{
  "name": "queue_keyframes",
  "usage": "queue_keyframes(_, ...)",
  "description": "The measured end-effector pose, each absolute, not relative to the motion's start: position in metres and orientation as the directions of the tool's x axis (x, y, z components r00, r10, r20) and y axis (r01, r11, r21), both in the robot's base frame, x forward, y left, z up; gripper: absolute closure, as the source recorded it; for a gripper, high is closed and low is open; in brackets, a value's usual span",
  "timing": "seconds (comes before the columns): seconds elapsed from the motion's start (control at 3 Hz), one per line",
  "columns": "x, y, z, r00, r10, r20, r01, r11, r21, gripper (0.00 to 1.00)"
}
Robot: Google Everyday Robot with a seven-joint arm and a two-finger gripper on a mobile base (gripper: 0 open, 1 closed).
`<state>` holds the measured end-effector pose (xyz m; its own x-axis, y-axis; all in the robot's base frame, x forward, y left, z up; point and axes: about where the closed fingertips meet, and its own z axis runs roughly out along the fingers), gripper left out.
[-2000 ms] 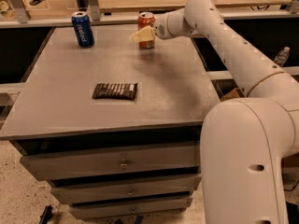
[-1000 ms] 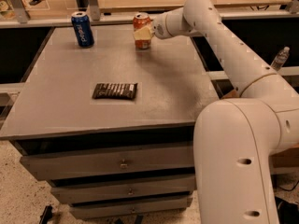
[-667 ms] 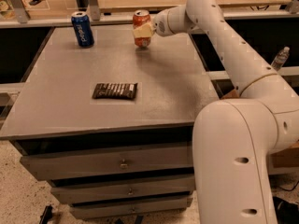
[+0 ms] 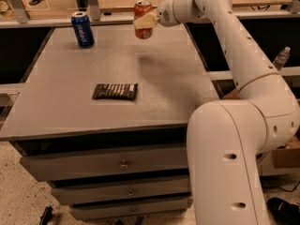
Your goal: Pick coke can
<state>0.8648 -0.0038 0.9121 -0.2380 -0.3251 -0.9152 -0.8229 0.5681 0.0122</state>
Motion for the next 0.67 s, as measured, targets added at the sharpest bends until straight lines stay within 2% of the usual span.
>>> queue_keyframes(0.67, 0.849, -0.021, 0.943, -0.247, -0.357, -0.901, -0.832, 0.554, 0.008, 1.0)
